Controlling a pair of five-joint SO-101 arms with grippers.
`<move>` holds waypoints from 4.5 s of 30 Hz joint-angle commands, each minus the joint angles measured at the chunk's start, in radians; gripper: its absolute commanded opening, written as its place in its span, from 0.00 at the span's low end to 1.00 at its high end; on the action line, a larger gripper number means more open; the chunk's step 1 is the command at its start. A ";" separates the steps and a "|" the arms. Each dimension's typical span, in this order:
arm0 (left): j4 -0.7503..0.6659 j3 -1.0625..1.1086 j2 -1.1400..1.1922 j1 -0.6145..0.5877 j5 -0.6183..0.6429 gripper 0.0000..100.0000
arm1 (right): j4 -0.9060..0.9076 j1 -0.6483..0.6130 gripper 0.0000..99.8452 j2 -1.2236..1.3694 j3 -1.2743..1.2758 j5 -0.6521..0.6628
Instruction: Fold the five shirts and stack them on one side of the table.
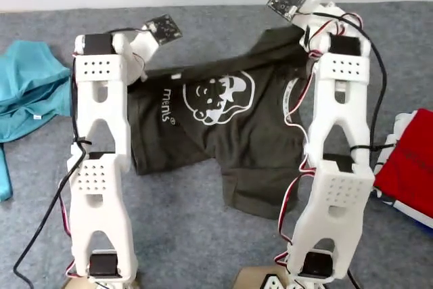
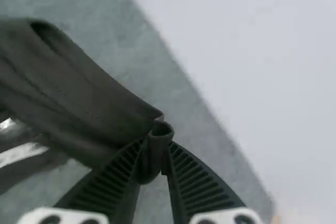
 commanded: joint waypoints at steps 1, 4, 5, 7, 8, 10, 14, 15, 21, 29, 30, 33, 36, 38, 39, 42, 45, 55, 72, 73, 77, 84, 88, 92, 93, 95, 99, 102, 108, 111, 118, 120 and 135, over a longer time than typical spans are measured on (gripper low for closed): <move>0.034 -0.042 -0.029 0.008 -0.009 0.00 | 0.154 0.018 0.01 -0.133 -0.061 -0.015; 0.035 -0.036 -0.029 0.008 -0.009 0.00 | 0.255 0.018 0.01 -0.165 -0.061 -0.015; 0.035 -0.035 -0.029 0.006 -0.009 0.00 | 0.288 0.018 0.01 -0.174 -0.061 -0.015; 0.037 -0.035 -0.029 0.006 -0.009 0.00 | 0.354 0.018 0.01 -0.189 -0.061 -0.015; 0.037 -0.033 -0.029 0.006 -0.009 0.00 | 0.389 0.018 0.01 -0.199 -0.061 -0.015; 0.038 -0.031 -0.029 0.006 -0.008 0.00 | 0.453 0.018 0.01 -0.219 -0.061 -0.015; 0.038 0.039 -0.080 0.008 -0.009 0.00 | 0.555 0.018 0.01 -0.263 -0.061 -0.015; 0.038 0.088 -0.110 0.012 -0.009 0.00 | 0.585 0.016 0.01 -0.274 -0.061 -0.015; 0.034 0.443 -0.308 0.043 -0.051 0.00 | 0.765 0.013 0.01 -0.329 -0.061 -0.018; 0.034 0.714 -0.471 0.063 -0.051 0.00 | 0.878 0.010 0.01 -0.394 -0.011 -0.147; 0.034 0.731 -0.483 0.063 -0.051 0.00 | 0.878 0.007 0.01 -0.410 0.012 -0.147; 0.034 0.780 -0.503 0.060 -0.052 0.00 | 0.878 -0.005 0.01 -0.469 0.106 -0.146; 0.034 0.826 -0.503 0.058 -0.054 0.00 | 0.878 -0.008 0.01 -0.538 0.221 -0.146; 0.032 0.843 -0.503 0.057 -0.054 0.00 | 0.875 -0.008 0.01 -0.581 0.310 -0.146; 0.032 0.845 -0.503 0.057 -0.054 0.00 | 0.874 -0.008 0.01 -0.601 0.356 -0.146; 0.032 0.846 -0.502 0.057 -0.054 0.00 | 0.868 -0.012 0.01 -0.641 0.460 -0.146; 0.032 0.846 -0.502 0.057 -0.054 0.01 | 0.826 -0.012 0.01 -0.661 0.526 -0.146; 0.034 0.846 -0.512 0.054 -0.054 0.03 | 0.855 -0.012 0.01 -0.667 0.546 -0.144; 0.035 0.955 -0.511 0.061 -0.080 0.01 | 0.875 -0.013 0.01 -0.667 0.597 -0.123; 0.034 0.958 -0.506 0.061 -0.080 0.01 | 0.872 -0.013 0.01 -0.665 0.612 -0.123; 0.034 0.963 -0.503 0.054 -0.078 0.04 | 0.865 -0.013 0.01 -0.664 0.652 -0.124; 0.031 0.961 -0.503 0.054 -0.078 0.08 | 0.863 -0.008 0.07 -0.661 0.667 -0.129; 0.031 0.961 -0.503 0.054 -0.078 0.11 | 0.863 -0.005 0.23 -0.665 0.640 -0.233; 0.031 0.961 -0.503 0.054 -0.078 0.12 | 0.863 -0.016 0.28 -0.665 0.577 -0.313; 0.031 0.957 -0.503 0.054 -0.078 0.12 | 0.863 -0.021 0.28 -0.665 0.557 -0.316; 0.028 0.955 -0.512 0.052 -0.078 0.12 | 0.862 -0.027 0.28 -0.661 0.516 -0.336; 0.002 0.926 -0.514 0.052 -0.012 0.11 | 0.776 -0.030 0.28 -0.656 0.480 -0.446; 0.003 0.871 -0.514 0.054 0.046 0.10 | 0.705 -0.030 0.27 -0.639 0.482 -0.537; 0.008 0.785 -0.511 0.055 0.265 0.01 | 0.688 -0.027 0.27 -0.547 0.482 -0.726; 0.008 0.788 -0.503 0.055 0.390 0.01 | 0.687 -0.024 0.27 -0.501 0.482 -0.781; -0.029 0.898 -0.470 0.061 0.539 0.01 | 0.705 -0.021 0.27 -0.479 0.476 -0.824; -0.037 0.937 -0.433 0.058 0.546 0.01 | 0.731 -0.013 0.27 -0.481 0.474 -0.829; -0.018 0.845 -0.129 -0.078 0.434 0.01 | 0.780 0.119 0.27 -0.599 0.460 -0.825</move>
